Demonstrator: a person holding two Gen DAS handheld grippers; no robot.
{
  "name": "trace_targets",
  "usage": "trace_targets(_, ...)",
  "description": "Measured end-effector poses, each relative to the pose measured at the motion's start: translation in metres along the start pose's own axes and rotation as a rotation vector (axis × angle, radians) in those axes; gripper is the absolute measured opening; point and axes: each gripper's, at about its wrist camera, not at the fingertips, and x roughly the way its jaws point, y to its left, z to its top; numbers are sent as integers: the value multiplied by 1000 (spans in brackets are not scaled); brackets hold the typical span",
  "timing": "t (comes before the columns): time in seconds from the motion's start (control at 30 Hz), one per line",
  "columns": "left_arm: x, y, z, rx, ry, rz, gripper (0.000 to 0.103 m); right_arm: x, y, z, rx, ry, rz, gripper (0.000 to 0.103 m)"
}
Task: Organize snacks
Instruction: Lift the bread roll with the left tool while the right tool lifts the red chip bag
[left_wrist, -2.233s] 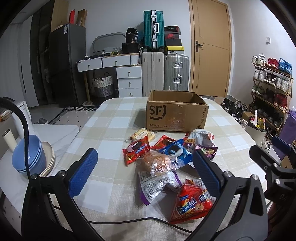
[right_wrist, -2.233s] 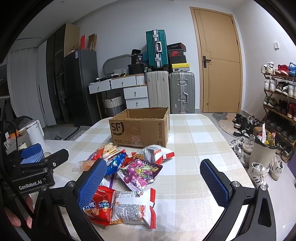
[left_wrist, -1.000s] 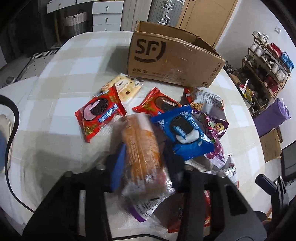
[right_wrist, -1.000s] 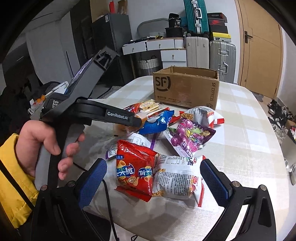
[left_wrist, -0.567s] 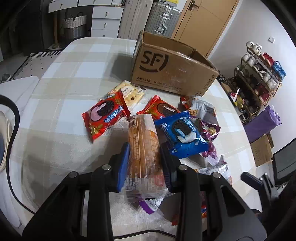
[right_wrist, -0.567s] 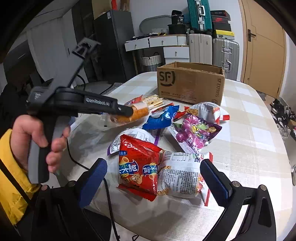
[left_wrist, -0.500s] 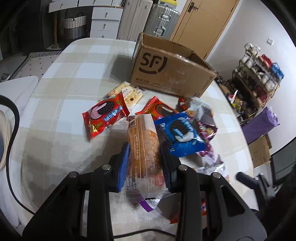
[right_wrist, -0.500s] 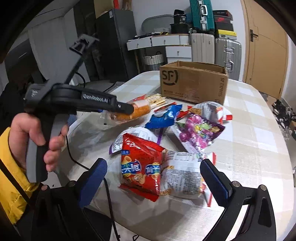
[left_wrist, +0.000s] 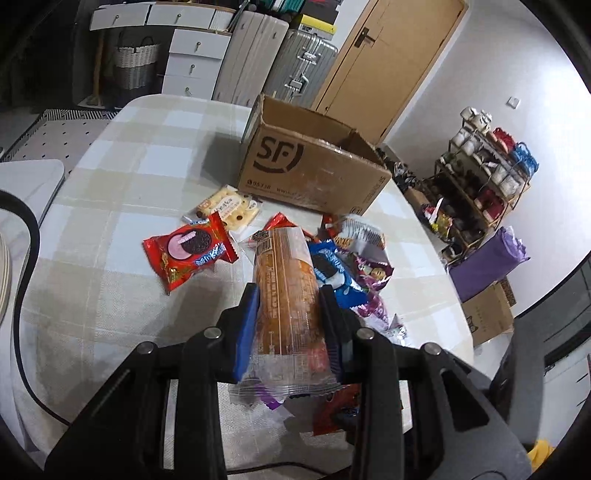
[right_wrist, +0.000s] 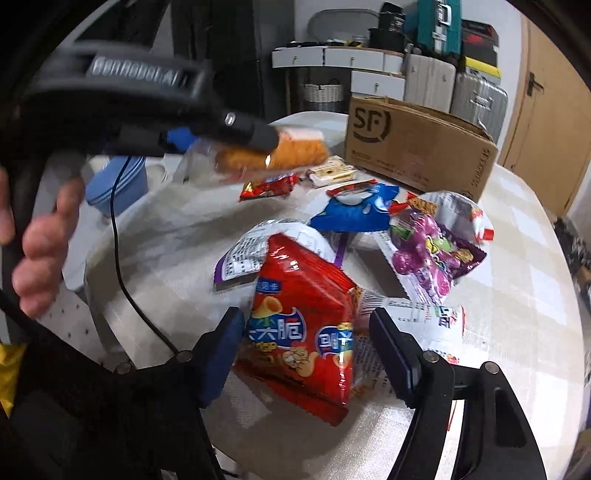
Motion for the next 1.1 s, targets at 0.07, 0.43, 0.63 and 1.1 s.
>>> trace_targets(0.07,-4,2,1,-8,-8,-4,30,3,6,-1,-39,3,-30,68)
trace_targets(0.43,-16,12,2,-40,-35,-12,30,10,12,-6,-63,15,-29,47)
trace_targets(0.63,-17,13,2,-42,-37,-9,30,6,14,-8,-73,-3,-29,42)
trace_targets(1.1,-18,10,2,-41,-45,-4,30,-8,-1,-10,36,-43,49,40)
